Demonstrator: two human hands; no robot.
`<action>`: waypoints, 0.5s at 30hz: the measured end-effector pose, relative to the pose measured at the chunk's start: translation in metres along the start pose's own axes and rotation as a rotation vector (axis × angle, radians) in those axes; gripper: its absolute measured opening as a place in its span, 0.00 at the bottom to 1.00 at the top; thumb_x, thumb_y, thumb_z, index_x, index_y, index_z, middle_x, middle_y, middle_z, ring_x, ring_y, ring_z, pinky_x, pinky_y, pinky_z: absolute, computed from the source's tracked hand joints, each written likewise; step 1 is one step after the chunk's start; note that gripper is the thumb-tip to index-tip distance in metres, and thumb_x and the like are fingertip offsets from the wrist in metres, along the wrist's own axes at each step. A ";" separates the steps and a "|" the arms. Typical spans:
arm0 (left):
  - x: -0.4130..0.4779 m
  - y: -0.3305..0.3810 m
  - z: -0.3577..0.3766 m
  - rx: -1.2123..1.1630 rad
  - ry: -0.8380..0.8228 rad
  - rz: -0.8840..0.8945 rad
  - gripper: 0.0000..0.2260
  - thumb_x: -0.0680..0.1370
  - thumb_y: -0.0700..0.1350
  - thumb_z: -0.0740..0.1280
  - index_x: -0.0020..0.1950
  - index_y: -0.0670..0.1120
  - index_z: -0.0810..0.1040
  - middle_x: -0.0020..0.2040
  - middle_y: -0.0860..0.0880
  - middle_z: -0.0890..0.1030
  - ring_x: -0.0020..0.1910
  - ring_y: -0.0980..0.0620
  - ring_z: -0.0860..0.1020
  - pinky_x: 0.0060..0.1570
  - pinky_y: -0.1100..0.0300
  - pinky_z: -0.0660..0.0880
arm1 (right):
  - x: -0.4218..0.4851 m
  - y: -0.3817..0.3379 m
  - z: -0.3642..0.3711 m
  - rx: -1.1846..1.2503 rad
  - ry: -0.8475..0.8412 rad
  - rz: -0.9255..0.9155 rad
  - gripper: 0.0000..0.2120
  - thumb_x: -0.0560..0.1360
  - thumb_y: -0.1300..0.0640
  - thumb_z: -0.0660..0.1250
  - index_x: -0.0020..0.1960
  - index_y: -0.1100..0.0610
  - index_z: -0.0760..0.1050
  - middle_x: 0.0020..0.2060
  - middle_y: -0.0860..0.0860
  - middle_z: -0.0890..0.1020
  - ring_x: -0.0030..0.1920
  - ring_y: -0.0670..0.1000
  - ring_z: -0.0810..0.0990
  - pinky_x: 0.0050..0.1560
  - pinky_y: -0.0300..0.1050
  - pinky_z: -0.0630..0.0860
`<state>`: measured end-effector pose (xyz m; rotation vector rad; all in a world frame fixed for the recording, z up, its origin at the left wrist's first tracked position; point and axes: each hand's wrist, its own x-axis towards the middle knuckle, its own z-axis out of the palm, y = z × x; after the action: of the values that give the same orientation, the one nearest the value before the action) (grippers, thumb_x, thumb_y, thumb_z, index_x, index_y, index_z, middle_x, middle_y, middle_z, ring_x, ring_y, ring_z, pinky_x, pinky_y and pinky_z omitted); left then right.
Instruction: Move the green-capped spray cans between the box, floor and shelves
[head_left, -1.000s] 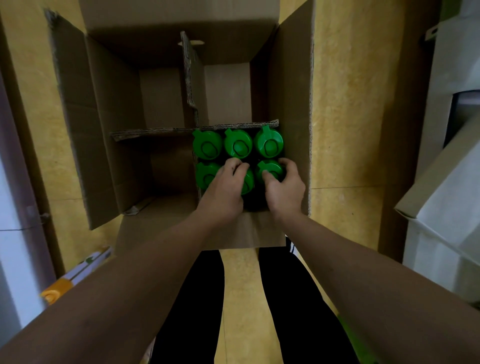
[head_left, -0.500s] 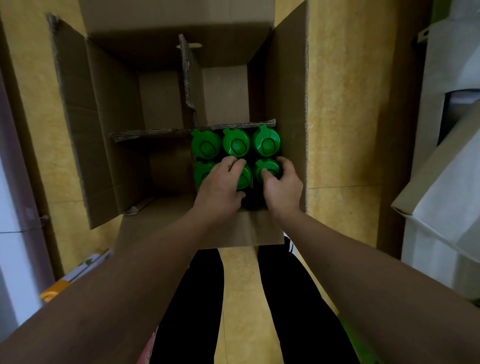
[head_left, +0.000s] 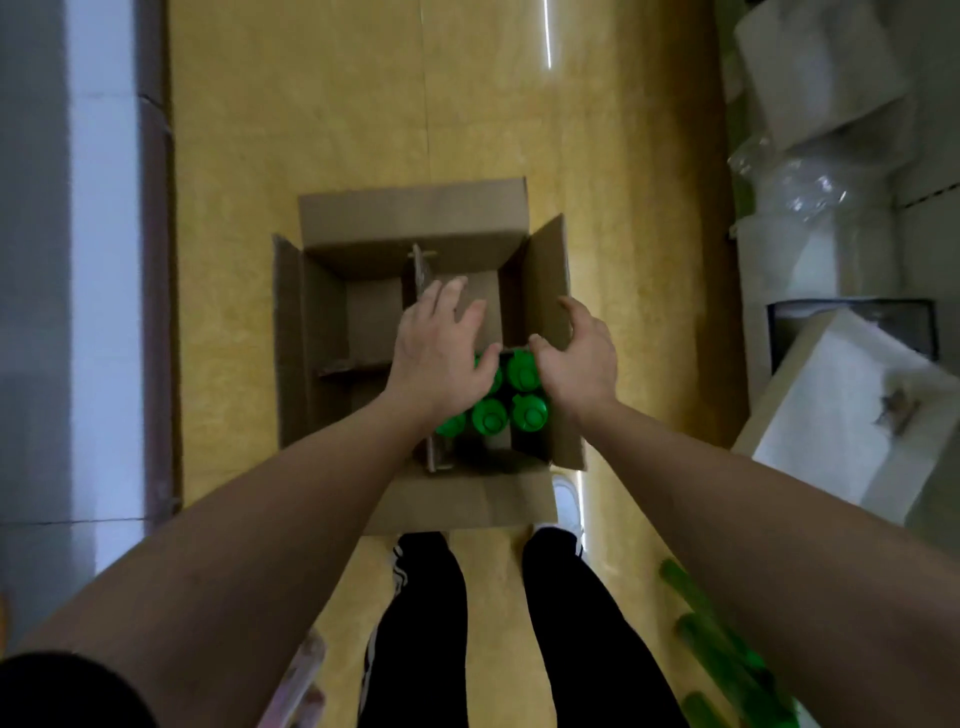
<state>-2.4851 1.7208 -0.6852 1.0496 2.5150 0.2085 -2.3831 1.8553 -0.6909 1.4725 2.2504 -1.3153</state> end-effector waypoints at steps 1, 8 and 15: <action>0.001 0.004 -0.023 0.022 0.019 0.002 0.27 0.80 0.60 0.61 0.75 0.47 0.69 0.79 0.42 0.61 0.78 0.40 0.58 0.75 0.39 0.60 | -0.005 -0.018 -0.016 -0.009 -0.003 -0.043 0.31 0.77 0.50 0.68 0.78 0.48 0.64 0.71 0.55 0.71 0.69 0.57 0.71 0.68 0.50 0.68; -0.011 0.060 -0.216 0.143 0.199 0.021 0.31 0.80 0.65 0.57 0.80 0.53 0.59 0.82 0.46 0.54 0.80 0.41 0.50 0.77 0.39 0.52 | -0.052 -0.155 -0.146 -0.175 0.074 -0.359 0.33 0.76 0.47 0.67 0.79 0.45 0.62 0.76 0.54 0.66 0.74 0.59 0.64 0.72 0.56 0.65; -0.036 0.111 -0.408 0.171 0.484 0.055 0.33 0.80 0.66 0.58 0.81 0.53 0.57 0.82 0.46 0.54 0.80 0.40 0.52 0.77 0.41 0.53 | -0.131 -0.291 -0.290 -0.289 0.348 -0.549 0.36 0.76 0.43 0.68 0.80 0.43 0.57 0.79 0.52 0.60 0.78 0.58 0.58 0.76 0.60 0.61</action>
<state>-2.5625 1.7812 -0.2719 1.2603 2.9792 0.2987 -2.4573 1.9396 -0.2748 1.0880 3.0689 -0.8123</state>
